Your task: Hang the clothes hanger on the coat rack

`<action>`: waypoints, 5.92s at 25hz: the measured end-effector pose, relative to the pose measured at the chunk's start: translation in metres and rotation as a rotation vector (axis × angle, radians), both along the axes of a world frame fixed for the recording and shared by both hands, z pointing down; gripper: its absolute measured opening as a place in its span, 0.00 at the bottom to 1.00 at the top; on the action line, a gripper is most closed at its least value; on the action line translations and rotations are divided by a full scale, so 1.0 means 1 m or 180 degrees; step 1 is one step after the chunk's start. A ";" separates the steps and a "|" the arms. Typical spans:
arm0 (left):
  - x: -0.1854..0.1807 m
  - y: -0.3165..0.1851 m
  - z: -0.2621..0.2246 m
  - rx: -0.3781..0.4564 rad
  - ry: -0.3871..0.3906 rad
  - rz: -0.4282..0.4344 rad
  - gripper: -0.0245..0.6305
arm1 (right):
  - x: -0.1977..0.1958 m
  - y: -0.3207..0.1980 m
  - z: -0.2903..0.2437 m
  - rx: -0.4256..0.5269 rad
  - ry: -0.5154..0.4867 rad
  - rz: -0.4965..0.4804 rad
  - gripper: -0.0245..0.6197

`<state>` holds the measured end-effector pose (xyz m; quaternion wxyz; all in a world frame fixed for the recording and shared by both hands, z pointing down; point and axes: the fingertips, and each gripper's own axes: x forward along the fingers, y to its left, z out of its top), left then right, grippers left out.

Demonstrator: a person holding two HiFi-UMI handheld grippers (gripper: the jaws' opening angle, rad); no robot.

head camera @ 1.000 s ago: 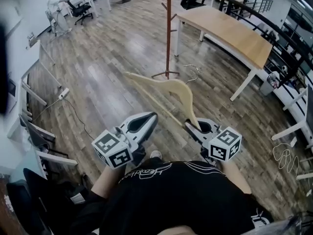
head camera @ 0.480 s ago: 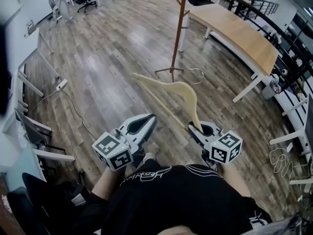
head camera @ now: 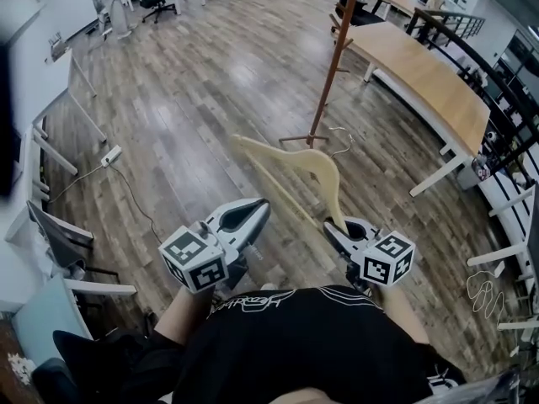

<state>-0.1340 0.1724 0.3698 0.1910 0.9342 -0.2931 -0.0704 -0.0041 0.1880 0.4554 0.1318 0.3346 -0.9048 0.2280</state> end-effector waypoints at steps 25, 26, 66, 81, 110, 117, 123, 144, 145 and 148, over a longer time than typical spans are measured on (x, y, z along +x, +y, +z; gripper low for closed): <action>0.064 -0.203 0.002 0.0041 -0.0104 0.0209 0.05 | 0.056 -0.206 0.002 0.0187 -0.0057 0.0126 0.12; 0.072 -0.218 0.003 0.0026 -0.0111 0.0210 0.05 | 0.064 -0.220 0.004 0.0175 -0.0047 0.0123 0.12; 0.175 -0.505 -0.003 -0.0098 -0.0066 0.0761 0.05 | 0.163 -0.486 -0.004 0.0178 0.0004 0.0709 0.12; 0.178 -0.607 0.002 -0.0030 -0.0010 0.1159 0.05 | 0.159 -0.578 -0.012 0.0239 0.0248 0.1011 0.12; 0.178 -0.707 0.047 -0.0327 -0.0011 0.1481 0.05 | 0.152 -0.654 0.036 0.0094 0.0371 0.1144 0.12; 0.181 -0.719 0.055 -0.0366 -0.0064 0.1513 0.05 | 0.165 -0.662 0.039 0.0193 0.0380 0.1168 0.12; 0.185 -0.716 0.057 -0.0359 -0.0092 0.1556 0.05 | 0.168 -0.659 0.035 0.0298 0.0373 0.1162 0.13; 0.202 -0.576 0.050 -0.0383 -0.0176 0.1895 0.05 | 0.209 -0.501 -0.034 0.1080 0.0059 0.2172 0.32; 0.202 -0.563 0.049 -0.0388 -0.0168 0.1910 0.05 | 0.200 -0.489 -0.038 0.1094 0.0043 0.2111 0.32; 0.197 -0.524 0.045 -0.0375 -0.0141 0.1954 0.05 | 0.172 -0.453 -0.052 0.1159 -0.0065 0.1947 0.29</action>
